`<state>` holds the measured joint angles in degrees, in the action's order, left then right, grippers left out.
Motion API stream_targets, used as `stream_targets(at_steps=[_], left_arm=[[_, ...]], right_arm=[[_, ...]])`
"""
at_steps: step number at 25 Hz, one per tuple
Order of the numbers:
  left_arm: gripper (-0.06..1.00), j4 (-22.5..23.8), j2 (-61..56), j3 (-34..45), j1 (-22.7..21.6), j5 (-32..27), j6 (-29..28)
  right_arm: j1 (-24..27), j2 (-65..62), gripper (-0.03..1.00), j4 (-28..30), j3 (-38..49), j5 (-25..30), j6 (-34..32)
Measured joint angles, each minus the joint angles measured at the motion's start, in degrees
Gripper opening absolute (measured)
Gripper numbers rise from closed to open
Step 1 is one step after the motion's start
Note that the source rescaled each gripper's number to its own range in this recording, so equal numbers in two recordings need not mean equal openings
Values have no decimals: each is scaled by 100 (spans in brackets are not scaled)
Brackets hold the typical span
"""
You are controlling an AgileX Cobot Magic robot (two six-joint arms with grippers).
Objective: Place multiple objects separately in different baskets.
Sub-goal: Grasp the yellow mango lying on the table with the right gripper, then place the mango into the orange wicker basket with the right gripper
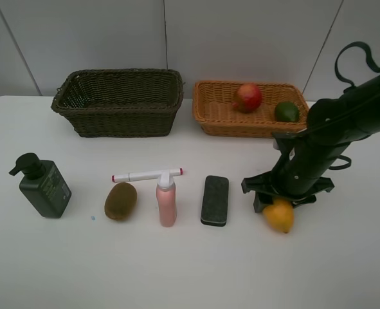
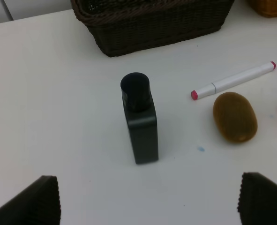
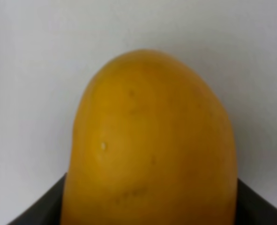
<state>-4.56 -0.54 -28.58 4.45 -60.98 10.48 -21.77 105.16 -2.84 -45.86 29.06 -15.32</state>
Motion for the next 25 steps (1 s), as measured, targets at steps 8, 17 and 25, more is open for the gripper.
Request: stream_targets(at_steps=[8,17,25], left_arm=[[100,0,0,0,0,0,0],[100,0,0,0,0,0,0],[100,0,0,0,0,0,0]], right_arm=[[0,2,11,22,-462,593,5],[0,6,11,183,-1180,1412,58],[0,6,11,284,-2053,1762,150]])
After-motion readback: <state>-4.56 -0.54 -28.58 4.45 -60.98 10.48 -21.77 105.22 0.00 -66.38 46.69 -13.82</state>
